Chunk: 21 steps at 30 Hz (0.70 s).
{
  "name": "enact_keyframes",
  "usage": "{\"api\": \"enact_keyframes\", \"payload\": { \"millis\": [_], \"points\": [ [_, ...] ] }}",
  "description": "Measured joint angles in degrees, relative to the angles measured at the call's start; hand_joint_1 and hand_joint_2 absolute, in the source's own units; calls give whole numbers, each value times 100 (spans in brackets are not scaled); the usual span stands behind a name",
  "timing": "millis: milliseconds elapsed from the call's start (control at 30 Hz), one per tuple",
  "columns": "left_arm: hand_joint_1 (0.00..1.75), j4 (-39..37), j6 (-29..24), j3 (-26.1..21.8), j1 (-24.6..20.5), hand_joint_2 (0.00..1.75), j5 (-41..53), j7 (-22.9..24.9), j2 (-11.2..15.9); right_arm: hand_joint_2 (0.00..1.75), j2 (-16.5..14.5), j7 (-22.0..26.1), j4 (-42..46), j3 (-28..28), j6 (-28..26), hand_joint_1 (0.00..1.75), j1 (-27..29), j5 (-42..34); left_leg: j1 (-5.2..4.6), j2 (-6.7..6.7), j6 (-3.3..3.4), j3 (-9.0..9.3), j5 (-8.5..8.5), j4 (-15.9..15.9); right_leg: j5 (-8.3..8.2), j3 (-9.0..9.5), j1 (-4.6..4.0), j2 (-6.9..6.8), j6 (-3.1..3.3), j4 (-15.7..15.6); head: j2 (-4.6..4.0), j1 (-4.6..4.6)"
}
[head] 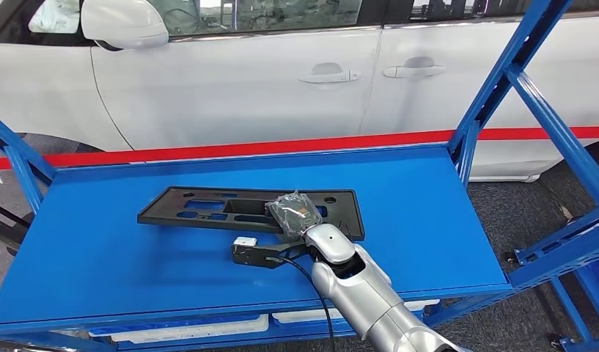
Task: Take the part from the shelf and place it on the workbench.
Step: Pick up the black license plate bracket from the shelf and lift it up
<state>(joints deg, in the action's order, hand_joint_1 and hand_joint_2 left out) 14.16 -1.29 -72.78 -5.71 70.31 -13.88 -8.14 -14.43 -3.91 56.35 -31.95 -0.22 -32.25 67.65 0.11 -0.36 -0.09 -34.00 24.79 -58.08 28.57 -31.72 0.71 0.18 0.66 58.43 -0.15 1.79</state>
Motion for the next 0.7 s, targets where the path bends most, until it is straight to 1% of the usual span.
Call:
{"api": "enact_keyframes", "payload": {
  "millis": [467,700],
  "points": [
    [0,0,0,0,0,175,-2,2,-1,175,-5,1,20,31,2,175,12,3,0,0,0,0,0,-3,-2,1,0,0,-3,0,0,0],
    [0,0,-31,0,1,175,-7,-21,-1,175,-15,64,292,145,75,175,148,74,0,0,0,-1,0,-4,-2,0,0,0,-4,0,0,0]
  ]
}}
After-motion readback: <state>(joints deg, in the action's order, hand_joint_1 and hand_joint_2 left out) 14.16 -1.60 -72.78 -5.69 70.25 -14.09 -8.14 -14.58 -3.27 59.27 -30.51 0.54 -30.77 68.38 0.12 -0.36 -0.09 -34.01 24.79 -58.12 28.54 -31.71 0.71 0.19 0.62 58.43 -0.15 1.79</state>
